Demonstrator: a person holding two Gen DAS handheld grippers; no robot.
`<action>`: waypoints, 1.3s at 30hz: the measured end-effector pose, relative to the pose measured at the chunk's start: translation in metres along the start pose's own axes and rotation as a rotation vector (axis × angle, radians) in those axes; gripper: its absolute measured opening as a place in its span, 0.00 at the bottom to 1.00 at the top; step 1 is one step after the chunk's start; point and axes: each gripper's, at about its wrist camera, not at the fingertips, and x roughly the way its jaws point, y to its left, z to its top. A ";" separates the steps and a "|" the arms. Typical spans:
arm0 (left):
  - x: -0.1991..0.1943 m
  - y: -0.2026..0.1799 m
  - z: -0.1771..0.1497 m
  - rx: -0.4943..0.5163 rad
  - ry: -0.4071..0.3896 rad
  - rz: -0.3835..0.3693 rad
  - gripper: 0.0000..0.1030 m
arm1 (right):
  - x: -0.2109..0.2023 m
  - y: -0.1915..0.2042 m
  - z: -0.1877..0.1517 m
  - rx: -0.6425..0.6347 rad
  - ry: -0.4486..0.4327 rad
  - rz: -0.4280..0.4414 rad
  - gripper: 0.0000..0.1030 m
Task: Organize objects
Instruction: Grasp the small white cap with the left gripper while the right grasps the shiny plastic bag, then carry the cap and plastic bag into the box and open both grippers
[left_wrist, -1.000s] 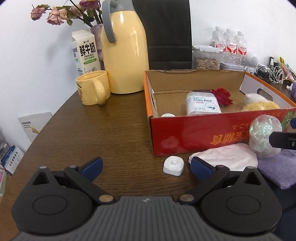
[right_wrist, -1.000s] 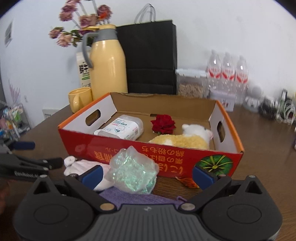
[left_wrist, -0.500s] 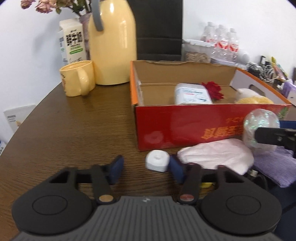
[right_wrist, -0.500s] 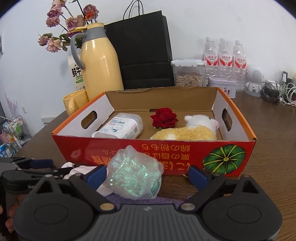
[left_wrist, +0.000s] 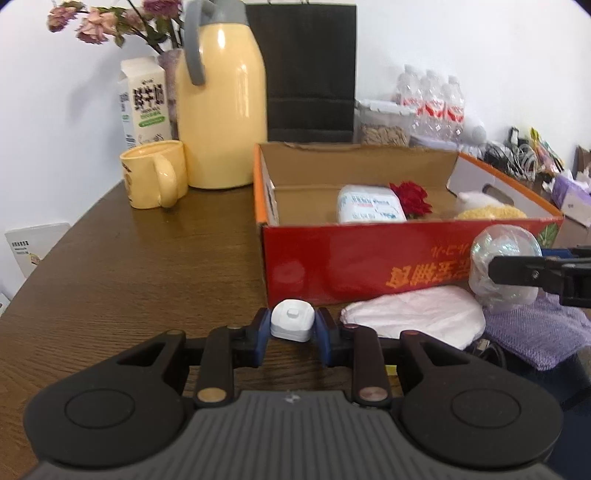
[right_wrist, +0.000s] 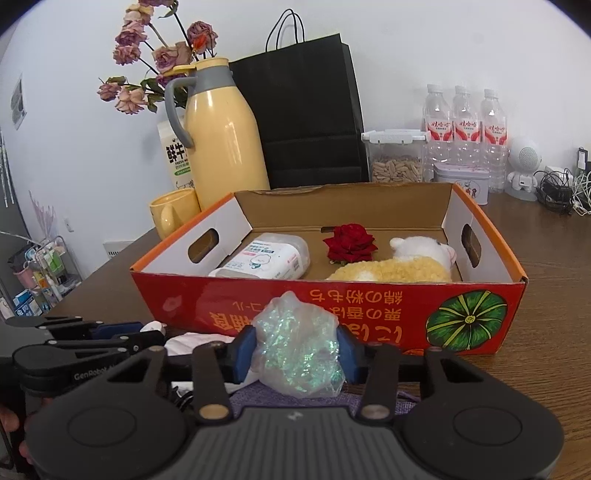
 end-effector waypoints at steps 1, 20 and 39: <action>-0.003 0.001 0.000 -0.008 -0.014 0.002 0.27 | -0.002 0.000 0.000 -0.001 -0.010 0.001 0.41; -0.059 -0.017 0.033 -0.048 -0.250 -0.013 0.26 | -0.040 0.001 0.027 -0.036 -0.190 0.021 0.39; 0.012 -0.046 0.123 -0.158 -0.273 0.017 0.27 | 0.016 -0.027 0.095 -0.066 -0.223 -0.074 0.38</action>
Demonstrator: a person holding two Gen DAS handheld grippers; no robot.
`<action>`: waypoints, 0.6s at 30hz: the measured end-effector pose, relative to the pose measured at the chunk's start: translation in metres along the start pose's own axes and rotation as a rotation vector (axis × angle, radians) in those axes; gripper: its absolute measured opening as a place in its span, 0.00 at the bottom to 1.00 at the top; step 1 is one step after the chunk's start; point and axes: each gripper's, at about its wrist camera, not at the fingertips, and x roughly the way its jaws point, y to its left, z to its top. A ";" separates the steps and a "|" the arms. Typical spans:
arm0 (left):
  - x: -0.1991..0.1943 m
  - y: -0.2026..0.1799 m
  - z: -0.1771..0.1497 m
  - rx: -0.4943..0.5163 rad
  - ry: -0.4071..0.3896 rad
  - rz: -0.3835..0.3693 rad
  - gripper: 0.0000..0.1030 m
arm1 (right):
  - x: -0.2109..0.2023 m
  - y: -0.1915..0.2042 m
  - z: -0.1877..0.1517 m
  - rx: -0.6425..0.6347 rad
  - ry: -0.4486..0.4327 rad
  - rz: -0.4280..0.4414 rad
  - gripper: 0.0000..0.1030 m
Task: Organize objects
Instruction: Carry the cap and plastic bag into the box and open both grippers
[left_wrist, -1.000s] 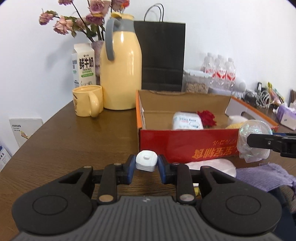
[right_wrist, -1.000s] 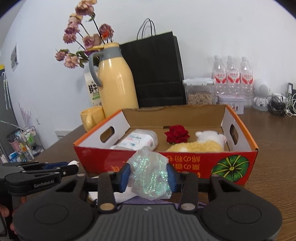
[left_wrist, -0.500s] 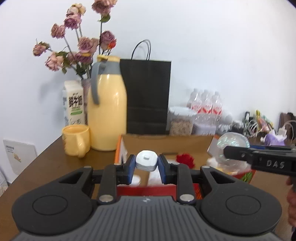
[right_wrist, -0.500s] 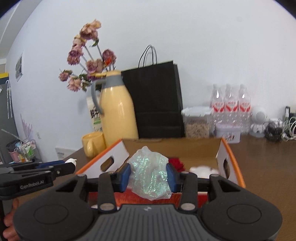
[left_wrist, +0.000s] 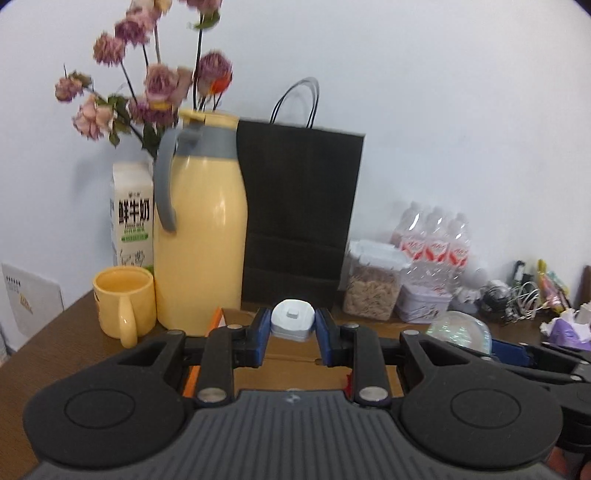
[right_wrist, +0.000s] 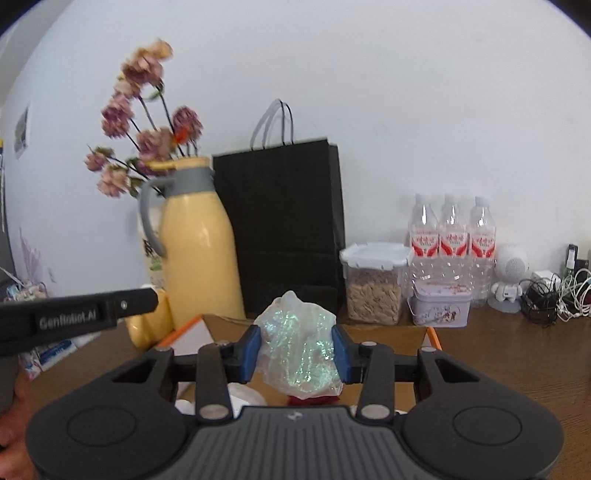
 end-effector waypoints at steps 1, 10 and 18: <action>0.007 0.001 -0.003 0.002 0.015 0.006 0.27 | 0.005 -0.004 -0.003 0.005 0.011 -0.007 0.38; 0.040 0.008 -0.029 0.027 0.148 0.025 0.27 | 0.035 -0.020 -0.026 0.011 0.116 -0.026 0.38; 0.032 0.000 -0.029 0.071 0.113 0.053 0.67 | 0.039 -0.019 -0.037 -0.003 0.152 -0.051 0.50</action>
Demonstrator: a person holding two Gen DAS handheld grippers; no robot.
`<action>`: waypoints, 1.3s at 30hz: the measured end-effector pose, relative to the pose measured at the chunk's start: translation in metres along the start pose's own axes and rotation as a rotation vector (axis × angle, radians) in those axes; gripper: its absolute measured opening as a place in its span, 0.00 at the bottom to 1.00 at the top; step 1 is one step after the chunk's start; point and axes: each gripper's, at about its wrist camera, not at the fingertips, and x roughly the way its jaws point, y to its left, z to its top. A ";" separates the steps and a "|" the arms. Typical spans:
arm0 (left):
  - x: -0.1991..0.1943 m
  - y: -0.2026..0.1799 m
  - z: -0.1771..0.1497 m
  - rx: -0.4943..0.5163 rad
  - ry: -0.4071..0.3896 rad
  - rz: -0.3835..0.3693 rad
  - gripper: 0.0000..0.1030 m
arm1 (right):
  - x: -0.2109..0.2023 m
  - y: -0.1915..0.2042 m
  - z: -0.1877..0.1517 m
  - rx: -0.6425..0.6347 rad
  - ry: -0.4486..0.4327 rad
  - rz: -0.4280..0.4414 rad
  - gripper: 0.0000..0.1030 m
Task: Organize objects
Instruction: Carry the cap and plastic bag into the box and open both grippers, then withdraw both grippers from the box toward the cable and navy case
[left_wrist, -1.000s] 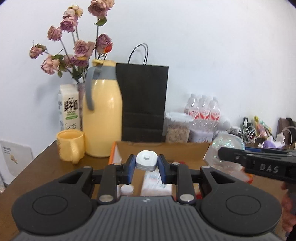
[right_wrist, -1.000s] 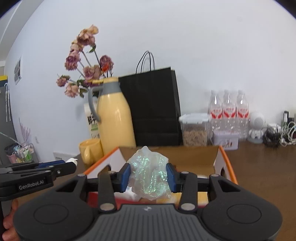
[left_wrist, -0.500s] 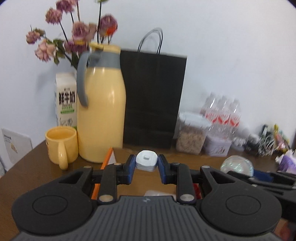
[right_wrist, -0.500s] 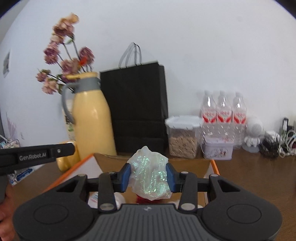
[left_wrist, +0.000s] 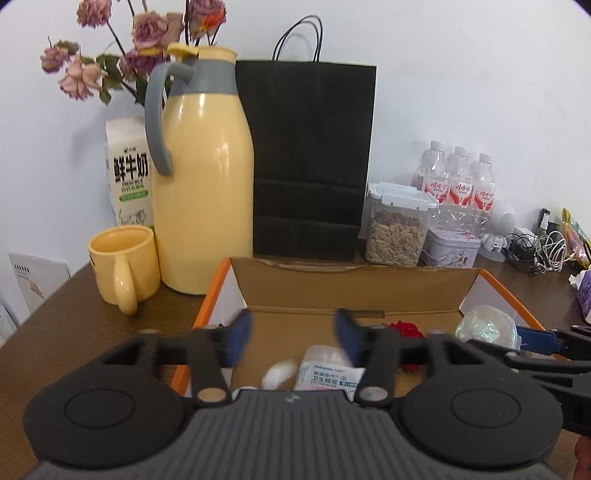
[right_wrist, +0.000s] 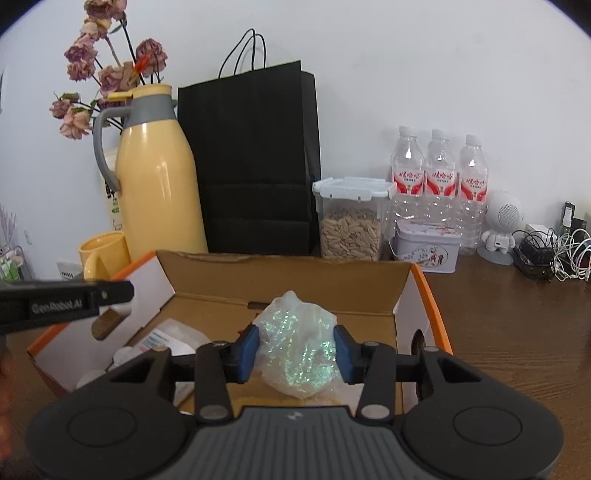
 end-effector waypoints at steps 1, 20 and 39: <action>-0.001 -0.001 0.001 0.003 -0.008 0.005 0.84 | -0.001 0.000 0.000 0.002 -0.004 -0.004 0.55; -0.020 -0.005 0.004 0.005 -0.077 0.025 1.00 | -0.026 -0.007 0.001 -0.010 -0.032 -0.053 1.00; -0.120 0.006 -0.001 0.022 -0.206 -0.019 1.00 | -0.130 -0.008 -0.020 -0.075 -0.167 -0.039 1.00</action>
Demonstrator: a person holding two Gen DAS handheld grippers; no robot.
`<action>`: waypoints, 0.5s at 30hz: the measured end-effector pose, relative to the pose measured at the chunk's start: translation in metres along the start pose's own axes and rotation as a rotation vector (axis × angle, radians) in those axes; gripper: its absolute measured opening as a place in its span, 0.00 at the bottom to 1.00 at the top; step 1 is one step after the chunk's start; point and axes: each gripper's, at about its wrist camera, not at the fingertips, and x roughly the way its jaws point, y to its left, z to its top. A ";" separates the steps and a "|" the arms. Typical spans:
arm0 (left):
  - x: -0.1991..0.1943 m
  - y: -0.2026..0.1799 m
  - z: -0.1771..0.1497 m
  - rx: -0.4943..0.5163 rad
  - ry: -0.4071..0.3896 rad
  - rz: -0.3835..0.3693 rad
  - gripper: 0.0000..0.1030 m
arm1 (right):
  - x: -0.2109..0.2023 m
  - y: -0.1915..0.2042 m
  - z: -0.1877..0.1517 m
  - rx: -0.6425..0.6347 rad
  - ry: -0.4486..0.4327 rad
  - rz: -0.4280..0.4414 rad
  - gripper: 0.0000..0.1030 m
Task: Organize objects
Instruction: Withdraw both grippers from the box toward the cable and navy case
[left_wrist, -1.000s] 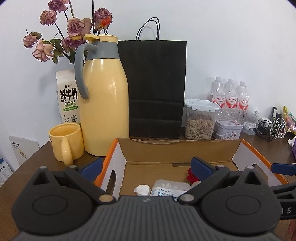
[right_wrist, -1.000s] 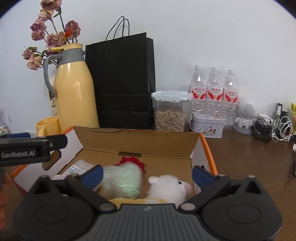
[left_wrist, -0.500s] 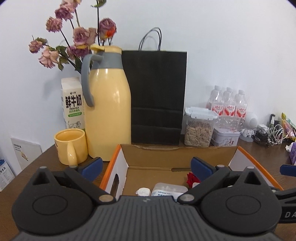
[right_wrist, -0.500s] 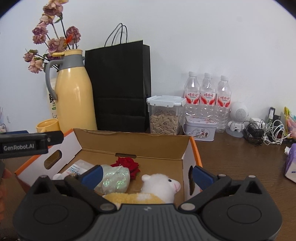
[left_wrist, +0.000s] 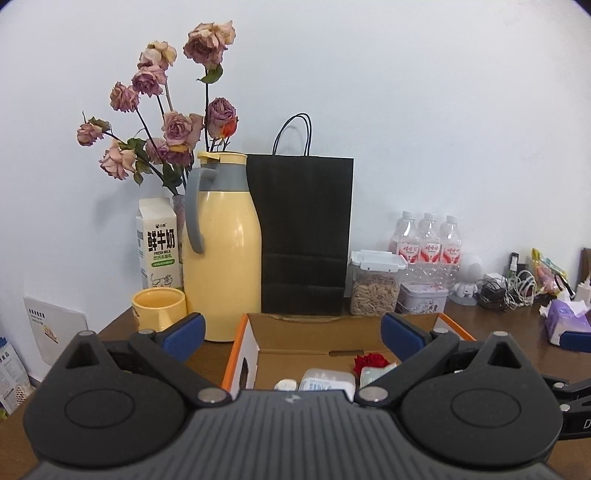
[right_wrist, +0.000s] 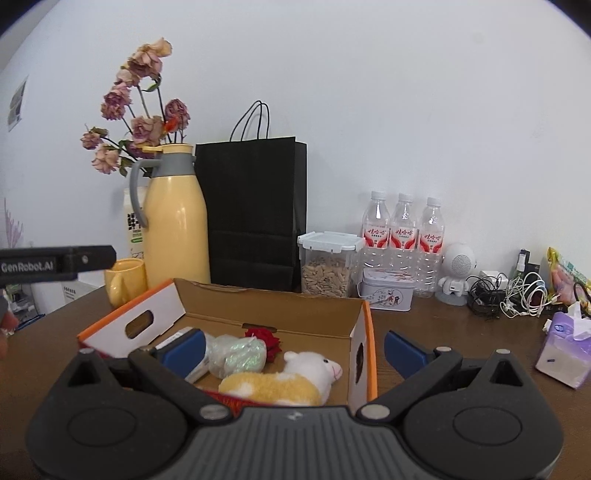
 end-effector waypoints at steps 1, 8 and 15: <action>-0.005 0.001 -0.001 0.005 0.003 0.000 1.00 | -0.005 0.000 -0.002 -0.002 0.001 0.002 1.00; -0.033 0.009 -0.011 0.030 0.037 0.027 1.00 | -0.034 0.001 -0.027 -0.016 0.055 0.005 1.00; -0.060 0.018 -0.023 0.040 0.087 0.056 1.00 | -0.061 0.006 -0.054 -0.032 0.108 0.014 1.00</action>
